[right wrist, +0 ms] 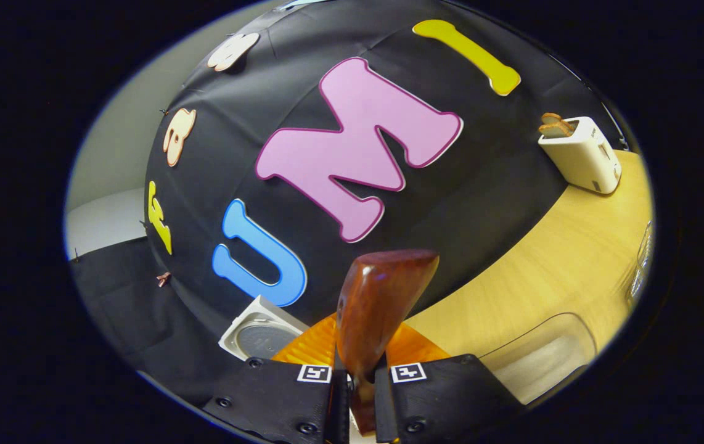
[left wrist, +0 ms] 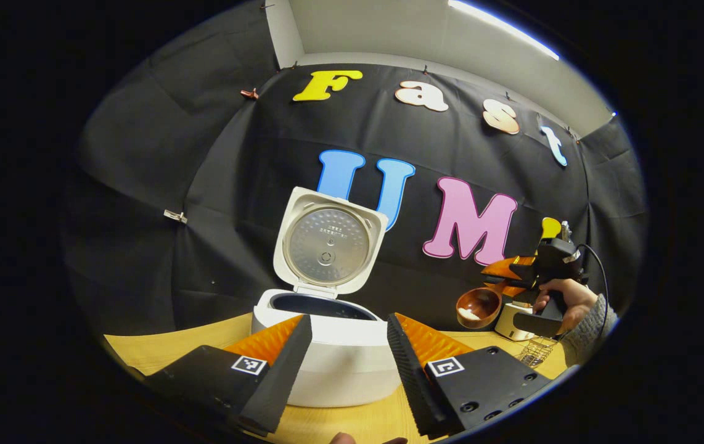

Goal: Close the left gripper, press the button to open the rice cooker; take a wooden spoon from the chopstick holder with the right hand, scoop a spoonful of rice and pour it into the rice cooker, then put the wooden spoon back into the chopstick holder.

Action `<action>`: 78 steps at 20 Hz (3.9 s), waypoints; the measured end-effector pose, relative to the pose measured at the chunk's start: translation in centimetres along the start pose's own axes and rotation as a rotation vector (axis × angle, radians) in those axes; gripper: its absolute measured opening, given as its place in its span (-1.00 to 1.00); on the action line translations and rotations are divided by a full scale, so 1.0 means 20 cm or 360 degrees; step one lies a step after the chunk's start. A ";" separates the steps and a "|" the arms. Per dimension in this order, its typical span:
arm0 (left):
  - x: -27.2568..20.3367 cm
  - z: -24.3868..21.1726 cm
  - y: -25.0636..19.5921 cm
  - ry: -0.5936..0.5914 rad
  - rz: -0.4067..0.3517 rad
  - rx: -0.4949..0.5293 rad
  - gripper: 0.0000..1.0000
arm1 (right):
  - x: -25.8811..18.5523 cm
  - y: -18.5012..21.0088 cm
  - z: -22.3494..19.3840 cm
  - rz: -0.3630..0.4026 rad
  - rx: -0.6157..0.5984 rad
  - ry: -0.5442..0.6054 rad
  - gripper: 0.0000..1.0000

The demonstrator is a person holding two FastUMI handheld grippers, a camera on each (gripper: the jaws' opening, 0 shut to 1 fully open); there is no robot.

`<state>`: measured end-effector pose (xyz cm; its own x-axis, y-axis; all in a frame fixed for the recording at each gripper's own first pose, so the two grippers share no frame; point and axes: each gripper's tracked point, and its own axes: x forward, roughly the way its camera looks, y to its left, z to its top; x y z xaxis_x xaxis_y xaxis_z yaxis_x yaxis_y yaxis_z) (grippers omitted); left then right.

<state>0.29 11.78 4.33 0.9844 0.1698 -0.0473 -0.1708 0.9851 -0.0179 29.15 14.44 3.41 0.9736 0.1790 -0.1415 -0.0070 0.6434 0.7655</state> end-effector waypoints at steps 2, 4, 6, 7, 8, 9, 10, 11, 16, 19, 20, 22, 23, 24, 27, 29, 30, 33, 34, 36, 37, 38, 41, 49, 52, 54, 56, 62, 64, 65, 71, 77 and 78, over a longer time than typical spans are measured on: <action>0.00 -0.01 0.04 0.0008 0.0016 -0.0009 0.60 | 0.06 0.13 -0.08 0.0049 0.0011 0.0028 -0.60; 0.00 -0.01 0.06 0.0019 0.0016 -0.0028 0.60 | 0.12 0.25 -0.18 0.0093 -0.0005 0.0051 -0.60; 0.00 -0.02 0.09 0.0026 0.0010 -0.0048 0.60 | 0.21 0.36 -0.30 0.0140 0.0003 0.0085 -0.60; 0.00 -0.01 0.11 0.0023 0.0016 -0.0054 0.60 | 0.24 0.42 -0.37 0.0168 0.0010 0.0113 -0.60; -0.01 0.00 0.14 0.0020 0.0026 -0.0061 0.60 | 0.27 0.47 -0.45 0.0186 -0.0005 0.0133 -0.60; -0.01 0.02 0.17 0.0014 0.0036 -0.0071 0.60 | 0.31 0.50 -0.51 0.0201 -0.0039 0.0147 -0.60; -0.02 0.02 0.19 0.0006 0.0043 -0.0082 0.60 | 0.34 0.53 -0.58 0.0216 -0.0088 0.0158 -0.60; -0.02 0.03 0.21 -0.0002 0.0052 -0.0091 0.60 | 0.37 0.57 -0.63 0.0236 -0.0133 0.0173 -0.61; -0.03 0.01 0.29 0.0025 0.0090 -0.0106 0.60 | 0.46 0.69 -0.79 0.0268 -0.0397 0.0163 -0.60; -0.03 0.02 0.33 0.0028 0.0104 -0.0138 0.60 | 0.49 0.73 -0.81 0.0270 -0.0590 0.0135 -0.60; -0.03 0.01 0.34 0.0027 0.0106 -0.0153 0.60 | 0.51 0.74 -0.82 0.0267 -0.0641 0.0132 -0.61; -0.03 0.02 0.35 0.0025 0.0109 -0.0167 0.60 | 0.54 0.77 -0.84 0.0265 -0.0737 0.0128 -0.61; -0.03 0.02 0.36 0.0024 0.0117 -0.0165 0.60 | 0.55 0.78 -0.86 0.0270 -0.0793 0.0127 -0.61; -0.03 0.02 0.37 0.0024 0.0125 -0.0160 0.59 | 0.57 0.80 -0.89 0.0281 -0.0851 0.0130 -0.61; -0.03 0.01 0.38 0.0030 0.0140 -0.0145 0.60 | 0.59 0.83 -0.97 0.0314 -0.1047 0.0131 -0.61; -0.03 0.01 0.39 0.0031 0.0142 -0.0151 0.60 | 0.60 0.88 -1.00 0.0350 -0.1198 0.0108 -0.61; -0.03 0.01 0.40 0.0030 0.0144 -0.0155 0.60 | 0.60 0.90 -1.02 0.0368 -0.1273 0.0101 -0.61; -0.03 0.01 0.41 0.0037 0.0151 -0.0164 0.60 | 0.61 0.98 -1.03 0.0416 -0.1453 0.0053 -0.62; -0.03 0.00 0.42 0.0037 0.0151 -0.0167 0.60 | 0.61 1.00 -1.04 0.0431 -0.1497 0.0044 -0.62; -0.03 0.00 0.43 0.0039 0.0159 -0.0169 0.60 | 0.61 1.03 -1.08 0.0458 -0.1594 0.0040 -0.62; -0.03 0.01 0.43 0.0039 0.0162 -0.0168 0.60 | 0.61 1.03 -1.10 0.0465 -0.1653 0.0039 -0.62; -0.03 0.01 0.44 0.0039 0.0163 -0.0168 0.60 | 0.61 1.04 -1.13 0.0480 -0.1721 0.0040 -0.62; -0.03 0.01 0.44 0.0038 0.0164 -0.0173 0.60 | 0.59 1.07 -1.20 0.0522 -0.1872 0.0047 -0.62; -0.04 0.01 0.44 0.0043 0.0163 -0.0175 0.60 | 0.63 0.99 -1.15 0.0420 -0.1467 0.0216 -0.61; -0.04 0.01 0.43 0.0047 0.0160 -0.0172 0.60 | 0.59 1.00 -1.05 0.0417 -0.1199 0.0266 -0.60; -0.05 0.02 0.41 0.0043 0.0149 -0.0164 0.60 | 0.54 1.01 -0.92 0.0424 -0.1086 0.0236 -0.60; -0.05 0.03 0.38 0.0032 0.0136 -0.0145 0.60 | 0.47 1.01 -0.78 0.0435 -0.0976 0.0196 -0.60; -0.06 0.03 0.25 0.0020 0.0080 -0.0112 0.60 | 0.20 0.80 -0.22 0.0394 -0.0676 0.0076 -0.60; -0.05 0.02 0.20 0.0023 0.0059 -0.0095 0.60 | 0.08 0.64 -0.01 0.0333 -0.0664 0.0005 -0.60; -0.05 0.02 0.17 0.0027 0.0054 -0.0075 0.60 | 0.01 0.56 0.08 0.0299 -0.0671 -0.0026 -0.60; -0.03 -0.03 0.03 0.0051 -0.0002 -0.0025 0.60 | -0.43 -0.08 0.64 0.0002 -0.0771 -0.0233 -0.60; -0.03 -0.05 -0.05 0.0047 -0.0015 0.0007 0.60 | -0.68 -0.70 0.94 -0.0297 -0.0852 -0.0366 -0.60; -0.03 -0.06 -0.06 0.0048 -0.0016 0.0015 0.60 | -0.69 -0.79 0.96 -0.0343 -0.0880 -0.0381 -0.60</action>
<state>-0.12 10.40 3.16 0.9843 0.1589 -0.0770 -0.1601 0.9871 -0.0091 20.20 -12.55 5.37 0.9898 -0.1275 -0.0631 0.1405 0.9468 0.2894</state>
